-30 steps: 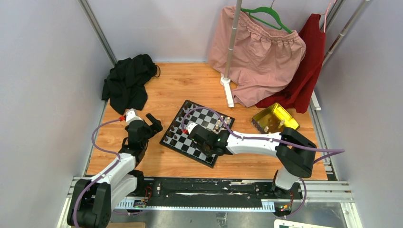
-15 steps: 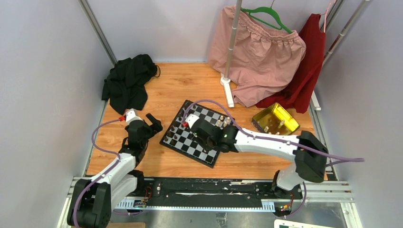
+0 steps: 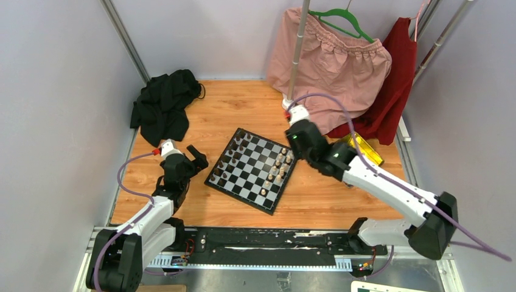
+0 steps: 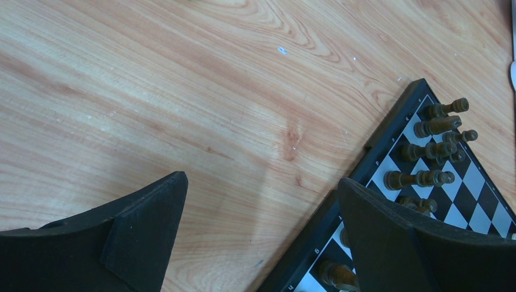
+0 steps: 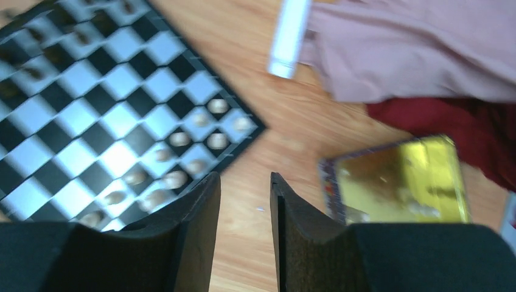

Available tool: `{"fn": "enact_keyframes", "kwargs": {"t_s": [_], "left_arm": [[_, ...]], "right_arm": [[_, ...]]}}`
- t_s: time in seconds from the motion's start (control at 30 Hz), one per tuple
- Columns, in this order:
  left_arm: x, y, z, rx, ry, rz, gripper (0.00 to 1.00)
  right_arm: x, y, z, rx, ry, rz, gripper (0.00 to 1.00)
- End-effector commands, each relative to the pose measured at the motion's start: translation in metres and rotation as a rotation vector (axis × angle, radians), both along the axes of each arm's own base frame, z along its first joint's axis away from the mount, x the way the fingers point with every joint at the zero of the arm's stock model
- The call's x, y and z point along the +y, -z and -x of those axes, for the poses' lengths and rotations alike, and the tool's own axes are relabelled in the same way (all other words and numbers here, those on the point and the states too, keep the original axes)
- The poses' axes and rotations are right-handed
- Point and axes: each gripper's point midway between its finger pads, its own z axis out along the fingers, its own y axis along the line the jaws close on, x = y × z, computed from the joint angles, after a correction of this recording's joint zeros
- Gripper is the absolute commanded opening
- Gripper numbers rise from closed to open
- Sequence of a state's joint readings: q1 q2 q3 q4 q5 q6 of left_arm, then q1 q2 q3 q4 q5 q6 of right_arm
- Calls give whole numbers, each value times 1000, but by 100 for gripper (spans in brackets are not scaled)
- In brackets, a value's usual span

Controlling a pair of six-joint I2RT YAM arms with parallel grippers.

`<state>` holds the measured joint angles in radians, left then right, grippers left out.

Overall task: Set up the chess pieces on the board
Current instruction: Place the chess piece on the chessboard, then pick up the chess piece from the storage box.

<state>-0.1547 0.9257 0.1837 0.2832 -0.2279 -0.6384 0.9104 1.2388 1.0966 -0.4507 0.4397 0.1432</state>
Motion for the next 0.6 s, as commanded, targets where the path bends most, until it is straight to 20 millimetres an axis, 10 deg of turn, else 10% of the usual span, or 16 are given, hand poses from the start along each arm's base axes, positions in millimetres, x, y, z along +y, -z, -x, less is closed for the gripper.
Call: {"fn": "enact_keyframes", "kwargs": {"t_s": [0.0, 0.23, 0.57], "left_arm": [[-2, -8, -4, -33, 8, -9, 100], [-2, -8, -4, -33, 10, -9, 100], [-3, -8, -4, -32, 14, -12, 100]], "right_arm": [[-91, 7, -22, 26, 313, 5, 40], [-171, 55, -30, 182, 538, -41, 41], [-198, 122, -34, 365, 668, -138, 41]]}}
